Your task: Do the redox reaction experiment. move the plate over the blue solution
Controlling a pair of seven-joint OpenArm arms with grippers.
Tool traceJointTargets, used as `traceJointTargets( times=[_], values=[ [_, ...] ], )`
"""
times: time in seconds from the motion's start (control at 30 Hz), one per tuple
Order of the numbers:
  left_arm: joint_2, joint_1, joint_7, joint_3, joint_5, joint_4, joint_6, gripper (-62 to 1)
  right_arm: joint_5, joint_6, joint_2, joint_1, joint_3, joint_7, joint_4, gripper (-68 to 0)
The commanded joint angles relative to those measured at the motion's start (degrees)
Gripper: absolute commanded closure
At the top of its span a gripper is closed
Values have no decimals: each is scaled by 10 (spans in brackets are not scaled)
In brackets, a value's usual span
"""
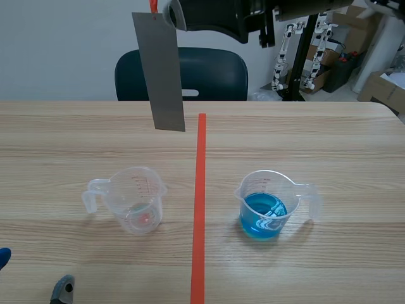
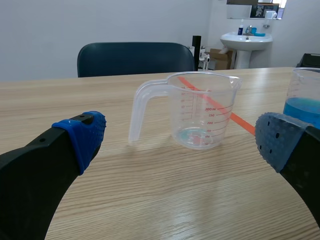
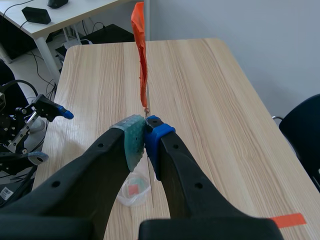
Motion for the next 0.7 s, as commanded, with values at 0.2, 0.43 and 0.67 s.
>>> traceJointTargets(
  times=[0.2,0.43,0.67],
  values=[
    [-3,3,-26,-3,-5,7,-1,-623,13,4,70,-10,7,52,5,-6],
    [-3,3,-26,-3,-5,7,-1,-623,15,4,121,-23,7,79,5,-6],
    [-3,3,-26,-3,-5,7,-1,-623,25,4,174,-40,7,109,34,-6]
  ],
)
